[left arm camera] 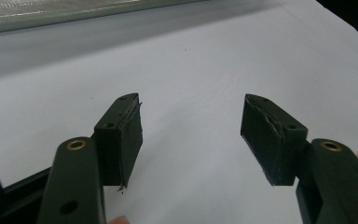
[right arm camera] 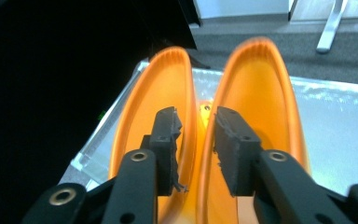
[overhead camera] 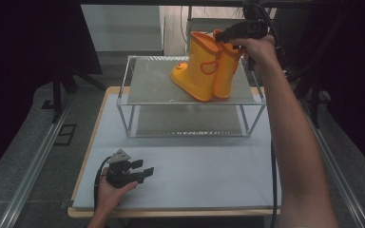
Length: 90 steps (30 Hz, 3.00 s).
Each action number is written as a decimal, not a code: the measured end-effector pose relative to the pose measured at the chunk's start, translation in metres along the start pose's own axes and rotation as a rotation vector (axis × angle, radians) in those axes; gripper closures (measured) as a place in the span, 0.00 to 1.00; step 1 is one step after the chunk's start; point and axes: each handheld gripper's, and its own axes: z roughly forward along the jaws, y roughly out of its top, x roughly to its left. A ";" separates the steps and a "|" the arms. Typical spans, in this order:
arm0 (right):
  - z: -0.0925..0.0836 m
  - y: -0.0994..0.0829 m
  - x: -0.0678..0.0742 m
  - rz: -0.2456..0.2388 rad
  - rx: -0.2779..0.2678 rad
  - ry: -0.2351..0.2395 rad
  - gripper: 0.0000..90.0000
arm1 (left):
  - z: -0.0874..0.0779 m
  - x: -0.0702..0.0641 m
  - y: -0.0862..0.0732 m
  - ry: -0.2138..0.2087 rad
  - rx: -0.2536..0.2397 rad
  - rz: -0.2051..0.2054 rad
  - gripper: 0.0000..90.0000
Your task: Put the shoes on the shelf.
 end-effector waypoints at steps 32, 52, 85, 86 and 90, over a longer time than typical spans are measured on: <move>-0.070 -0.098 -0.067 0.004 -0.151 0.074 0.99 | 0.008 -0.009 0.001 -0.006 0.021 0.009 0.43; 0.000 -0.149 -0.102 0.059 -0.043 0.069 1.00 | 0.011 -0.010 -0.001 -0.005 0.028 0.013 0.43; 0.035 -0.154 -0.101 0.071 -0.019 0.023 1.00 | 0.008 -0.006 -0.001 0.002 0.024 0.006 0.43; 0.034 -0.155 -0.101 0.070 -0.020 0.027 1.00 | 0.008 -0.005 -0.001 0.002 0.025 0.005 0.43; 0.034 -0.156 -0.099 0.066 -0.021 0.032 1.00 | 0.009 -0.005 -0.001 0.001 0.026 0.009 0.43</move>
